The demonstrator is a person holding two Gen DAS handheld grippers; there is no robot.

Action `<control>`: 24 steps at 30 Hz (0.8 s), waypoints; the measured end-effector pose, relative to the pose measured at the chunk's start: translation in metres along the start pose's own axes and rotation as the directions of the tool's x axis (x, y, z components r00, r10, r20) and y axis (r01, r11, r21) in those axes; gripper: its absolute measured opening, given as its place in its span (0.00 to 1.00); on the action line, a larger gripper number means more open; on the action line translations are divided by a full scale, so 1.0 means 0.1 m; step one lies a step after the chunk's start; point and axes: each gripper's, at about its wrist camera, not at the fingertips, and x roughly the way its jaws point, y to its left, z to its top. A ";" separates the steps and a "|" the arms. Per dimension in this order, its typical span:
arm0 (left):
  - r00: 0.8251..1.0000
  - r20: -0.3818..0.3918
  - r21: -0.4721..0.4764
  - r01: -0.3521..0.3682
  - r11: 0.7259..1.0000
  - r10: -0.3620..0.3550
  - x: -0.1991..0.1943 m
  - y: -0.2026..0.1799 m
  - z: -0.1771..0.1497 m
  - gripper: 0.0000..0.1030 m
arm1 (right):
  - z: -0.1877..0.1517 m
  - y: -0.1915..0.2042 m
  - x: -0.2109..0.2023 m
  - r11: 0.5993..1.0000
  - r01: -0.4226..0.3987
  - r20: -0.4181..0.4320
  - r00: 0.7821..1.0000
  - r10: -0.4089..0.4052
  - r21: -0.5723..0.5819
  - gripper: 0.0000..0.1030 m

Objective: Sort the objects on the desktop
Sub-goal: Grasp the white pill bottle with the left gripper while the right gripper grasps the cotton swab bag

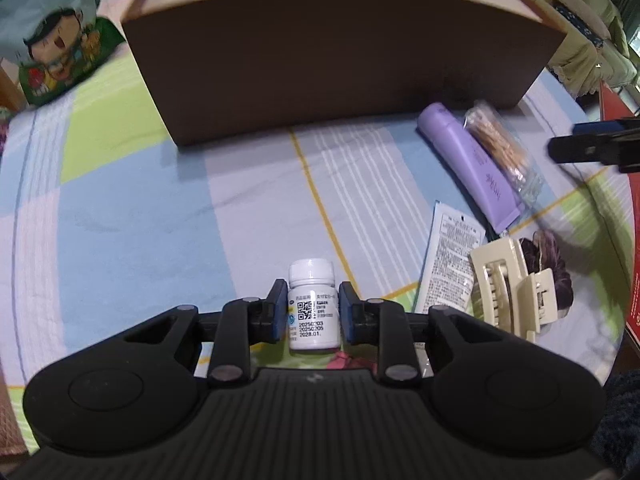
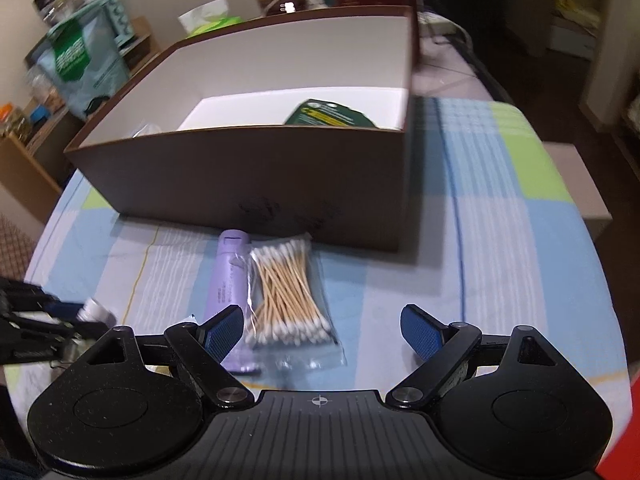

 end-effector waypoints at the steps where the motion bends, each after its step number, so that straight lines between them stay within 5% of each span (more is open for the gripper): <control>1: 1.000 0.009 0.005 -0.002 1.000 0.002 -0.04 0.01 0.02 0.22 | 0.02 0.02 0.05 1.000 -0.007 -0.006 1.000 0.007 -0.016 0.86; 8: 0.999 0.037 -0.001 -0.012 1.000 0.012 -0.13 0.07 0.15 0.22 | 0.12 0.14 0.43 0.997 -0.026 -0.027 0.999 0.024 -0.073 0.85; 11: 0.999 0.040 -0.001 -0.005 1.000 0.005 -0.14 0.07 0.16 0.22 | 0.16 0.11 0.51 0.998 -0.023 -0.037 0.999 0.021 -0.062 0.54; 17: 0.999 0.043 0.005 0.005 1.000 -0.005 -0.11 0.05 0.19 0.22 | 0.15 0.21 0.64 0.981 0.038 -0.060 0.997 -0.050 -0.190 0.50; 19: 0.999 0.047 0.012 0.010 1.000 -0.011 -0.12 0.04 0.20 0.22 | 0.14 0.28 0.65 0.967 0.060 -0.058 0.995 -0.077 -0.246 0.26; 24: 0.997 0.071 0.048 0.028 0.998 -0.031 -0.22 0.02 0.25 0.22 | 0.17 0.19 0.60 0.975 0.006 -0.115 0.993 -0.033 -0.223 0.23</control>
